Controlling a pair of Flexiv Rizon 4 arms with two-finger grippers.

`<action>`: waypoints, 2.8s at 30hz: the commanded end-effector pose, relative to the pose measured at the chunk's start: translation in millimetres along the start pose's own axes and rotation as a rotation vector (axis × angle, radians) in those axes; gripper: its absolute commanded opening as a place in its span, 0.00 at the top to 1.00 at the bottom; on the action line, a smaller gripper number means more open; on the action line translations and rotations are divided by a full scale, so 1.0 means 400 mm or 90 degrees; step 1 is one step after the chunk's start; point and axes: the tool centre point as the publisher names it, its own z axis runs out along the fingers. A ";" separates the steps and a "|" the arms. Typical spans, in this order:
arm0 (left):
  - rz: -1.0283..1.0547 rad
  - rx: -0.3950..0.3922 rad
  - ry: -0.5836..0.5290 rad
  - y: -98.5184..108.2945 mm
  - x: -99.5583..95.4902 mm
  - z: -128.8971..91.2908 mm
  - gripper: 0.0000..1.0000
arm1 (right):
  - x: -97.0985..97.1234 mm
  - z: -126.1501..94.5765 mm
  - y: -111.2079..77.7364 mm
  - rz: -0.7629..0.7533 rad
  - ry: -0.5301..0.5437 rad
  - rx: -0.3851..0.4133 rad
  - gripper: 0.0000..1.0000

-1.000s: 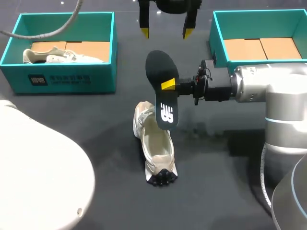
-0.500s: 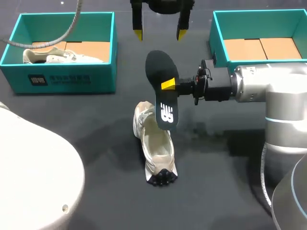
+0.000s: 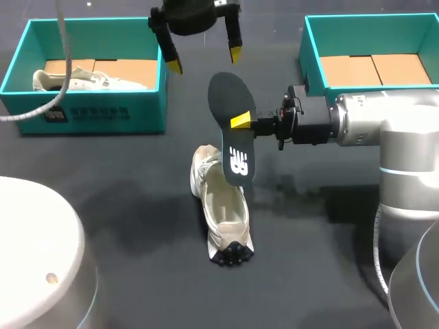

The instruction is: Take the shoe out of the shoebox, open the shoe tongue, remove and reinsert the insole, then place the shoe into the shoebox

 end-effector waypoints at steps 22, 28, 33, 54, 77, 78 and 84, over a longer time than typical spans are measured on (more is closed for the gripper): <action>-0.009 0.061 -0.411 0.002 0.104 0.039 0.00 | -0.001 0.002 -0.002 0.000 -0.001 -0.001 1.00; 0.016 0.042 -0.499 -0.019 0.123 0.046 0.00 | -0.001 0.002 -0.002 0.000 -0.001 -0.001 1.00; 0.016 0.042 -0.499 -0.019 0.123 0.046 0.00 | -0.001 0.002 -0.002 0.000 -0.001 -0.001 1.00; -0.060 -0.002 -0.621 -0.035 0.191 0.112 0.00 | -0.001 0.002 -0.002 0.000 -0.001 -0.001 1.00; -0.083 0.009 -0.731 0.014 0.129 0.246 0.00 | -0.001 0.002 -0.002 0.000 -0.001 -0.001 1.00; -0.080 0.007 -0.739 0.014 0.126 0.251 0.00 | -0.001 0.006 -0.004 0.000 0.001 -0.004 1.00; -0.082 -0.003 -0.769 0.017 0.112 0.266 0.00 | 0.000 0.027 -0.012 0.003 0.011 -0.003 1.00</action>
